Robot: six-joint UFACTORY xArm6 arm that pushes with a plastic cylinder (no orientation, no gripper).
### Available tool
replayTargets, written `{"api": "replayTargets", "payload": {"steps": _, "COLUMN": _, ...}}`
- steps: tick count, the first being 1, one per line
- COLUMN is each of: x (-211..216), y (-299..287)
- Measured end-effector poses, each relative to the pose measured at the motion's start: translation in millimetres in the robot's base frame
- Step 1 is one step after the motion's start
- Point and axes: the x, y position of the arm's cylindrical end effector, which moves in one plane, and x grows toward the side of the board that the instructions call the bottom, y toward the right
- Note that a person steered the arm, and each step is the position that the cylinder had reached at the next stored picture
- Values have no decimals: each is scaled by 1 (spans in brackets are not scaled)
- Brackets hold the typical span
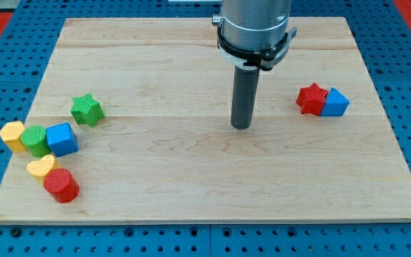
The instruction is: Move your arm to the bottom left
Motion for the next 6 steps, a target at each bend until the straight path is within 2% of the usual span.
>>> {"api": "replayTargets", "payload": {"steps": 1, "x": 56, "y": 1}}
{"api": "replayTargets", "payload": {"steps": 2, "x": 92, "y": 0}}
{"api": "replayTargets", "payload": {"steps": 4, "x": 92, "y": -15}}
{"api": "replayTargets", "payload": {"steps": 6, "x": 125, "y": -131}}
